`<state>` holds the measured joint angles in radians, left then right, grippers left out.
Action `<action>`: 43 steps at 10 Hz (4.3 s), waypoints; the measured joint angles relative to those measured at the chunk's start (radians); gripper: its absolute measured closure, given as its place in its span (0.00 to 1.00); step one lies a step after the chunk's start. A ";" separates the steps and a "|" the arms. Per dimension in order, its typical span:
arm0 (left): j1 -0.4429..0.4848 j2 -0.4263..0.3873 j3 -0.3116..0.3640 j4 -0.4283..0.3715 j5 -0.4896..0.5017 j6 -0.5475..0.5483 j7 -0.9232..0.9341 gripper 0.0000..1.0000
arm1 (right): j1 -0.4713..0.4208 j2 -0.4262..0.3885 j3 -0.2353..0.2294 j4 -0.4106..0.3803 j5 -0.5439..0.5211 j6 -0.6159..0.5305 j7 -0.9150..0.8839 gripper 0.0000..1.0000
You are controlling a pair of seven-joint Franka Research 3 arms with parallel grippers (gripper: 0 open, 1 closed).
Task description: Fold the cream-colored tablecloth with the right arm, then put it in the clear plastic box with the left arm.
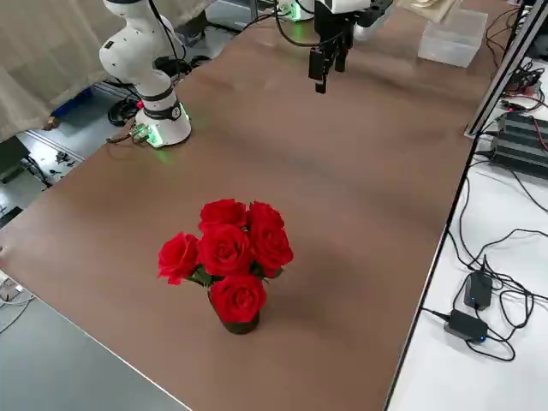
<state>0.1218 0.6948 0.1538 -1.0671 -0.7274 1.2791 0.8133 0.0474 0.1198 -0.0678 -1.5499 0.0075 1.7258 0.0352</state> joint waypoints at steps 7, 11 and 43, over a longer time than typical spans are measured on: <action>0.019 0.134 -0.008 0.123 0.058 0.036 0.100 0.87 | 0.000 0.000 0.000 -0.001 0.001 0.000 0.000 0.00; 0.019 0.157 -0.034 0.124 0.210 0.126 0.121 0.87 | 0.000 0.000 0.000 -0.001 0.001 0.000 0.000 0.00; -0.117 -0.099 -0.199 0.122 0.635 0.339 -0.360 0.00 | 0.002 0.000 0.002 -0.002 0.006 0.000 0.000 0.00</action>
<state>0.0046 0.5954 -0.0454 -0.9448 -0.0927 1.6176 0.4534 0.0491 0.1197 -0.0659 -1.5517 0.0133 1.7260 0.0352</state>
